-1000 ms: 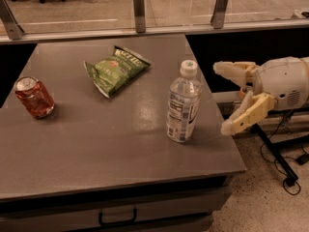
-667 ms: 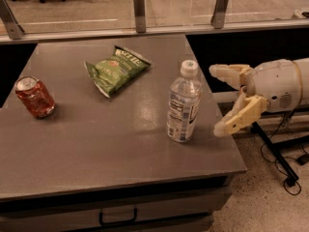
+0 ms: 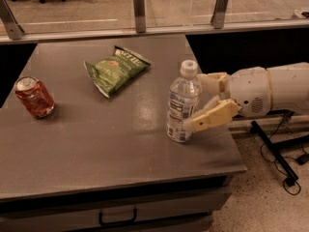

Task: Move blue plastic bottle near coke can

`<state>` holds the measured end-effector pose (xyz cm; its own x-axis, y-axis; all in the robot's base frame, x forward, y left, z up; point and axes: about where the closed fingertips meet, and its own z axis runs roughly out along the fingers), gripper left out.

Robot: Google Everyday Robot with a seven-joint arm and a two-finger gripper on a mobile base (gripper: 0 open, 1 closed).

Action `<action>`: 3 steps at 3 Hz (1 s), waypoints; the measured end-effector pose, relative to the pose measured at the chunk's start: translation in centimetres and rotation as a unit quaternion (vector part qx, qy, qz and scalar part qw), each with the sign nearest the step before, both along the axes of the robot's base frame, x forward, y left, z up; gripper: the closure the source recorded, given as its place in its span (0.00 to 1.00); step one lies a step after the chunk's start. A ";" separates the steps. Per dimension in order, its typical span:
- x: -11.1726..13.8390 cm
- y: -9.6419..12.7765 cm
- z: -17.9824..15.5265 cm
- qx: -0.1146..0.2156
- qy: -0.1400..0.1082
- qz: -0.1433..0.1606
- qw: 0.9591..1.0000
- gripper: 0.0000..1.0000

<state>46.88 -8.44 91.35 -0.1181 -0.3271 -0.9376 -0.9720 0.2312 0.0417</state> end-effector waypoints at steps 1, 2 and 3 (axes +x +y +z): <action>0.5 1.4 -0.6 0.001 0.011 0.004 1.000 0.41; 0.8 3.0 -0.9 0.016 0.016 0.031 0.999 0.65; 1.8 6.2 -0.3 0.018 0.008 0.052 0.998 0.88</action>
Offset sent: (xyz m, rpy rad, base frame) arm 0.0126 0.0429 -0.0145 0.0733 0.0489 0.1253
